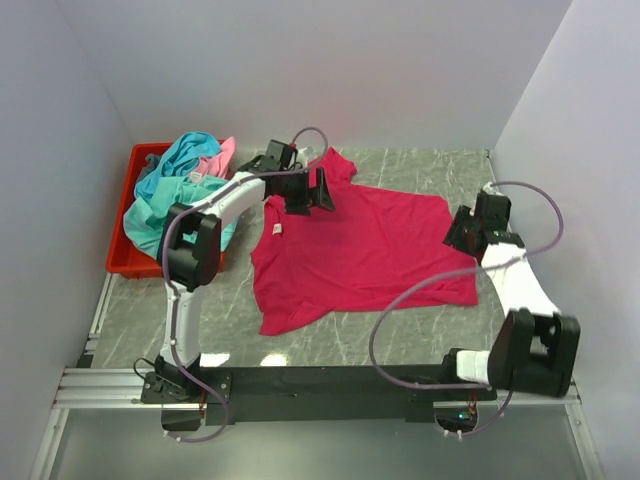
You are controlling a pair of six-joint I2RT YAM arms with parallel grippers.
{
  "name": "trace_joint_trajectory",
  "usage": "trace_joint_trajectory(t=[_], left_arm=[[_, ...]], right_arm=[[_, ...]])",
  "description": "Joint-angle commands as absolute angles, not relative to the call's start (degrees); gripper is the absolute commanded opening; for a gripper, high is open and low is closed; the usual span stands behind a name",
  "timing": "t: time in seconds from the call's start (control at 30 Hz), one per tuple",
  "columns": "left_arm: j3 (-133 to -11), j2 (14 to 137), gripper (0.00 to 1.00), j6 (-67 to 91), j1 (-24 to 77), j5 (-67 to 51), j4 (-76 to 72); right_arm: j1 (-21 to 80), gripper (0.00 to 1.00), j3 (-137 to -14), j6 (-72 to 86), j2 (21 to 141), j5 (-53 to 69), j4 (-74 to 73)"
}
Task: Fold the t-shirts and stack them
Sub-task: Flatten the tshirt out
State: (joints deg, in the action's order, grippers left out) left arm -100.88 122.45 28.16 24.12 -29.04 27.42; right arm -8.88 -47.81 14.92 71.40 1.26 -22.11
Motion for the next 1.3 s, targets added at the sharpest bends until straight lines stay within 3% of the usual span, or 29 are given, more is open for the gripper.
trace_joint_trajectory(t=[0.0,0.23,0.47,0.7,0.93,1.27], left_arm=[[-101.44,125.06,0.95,31.72,24.35,-33.22,20.85],[-94.84,127.62,0.95,36.46,20.75,-28.58,22.76],[-83.59,120.68,0.96,38.15,14.51,-25.05,20.48],[-85.86,120.93,0.96,37.79,14.94,-26.72,19.77],[-92.89,122.43,0.96,37.00,16.35,-28.12,21.18],[-95.01,120.86,0.96,36.56,17.40,-29.00,22.94]], right_arm=[[-9.66,0.52,-55.62,13.89,79.15,5.44,-15.29],[-10.99,0.51,-66.61,12.04,92.27,10.11,-17.22],[-11.51,0.51,-74.43,9.23,101.76,8.44,-19.68],[-11.60,0.51,-78.66,7.21,109.07,10.89,-21.97],[-11.43,0.50,-77.70,6.68,110.04,18.27,-21.62],[-10.81,0.50,-77.87,5.19,112.85,18.19,-22.85]])
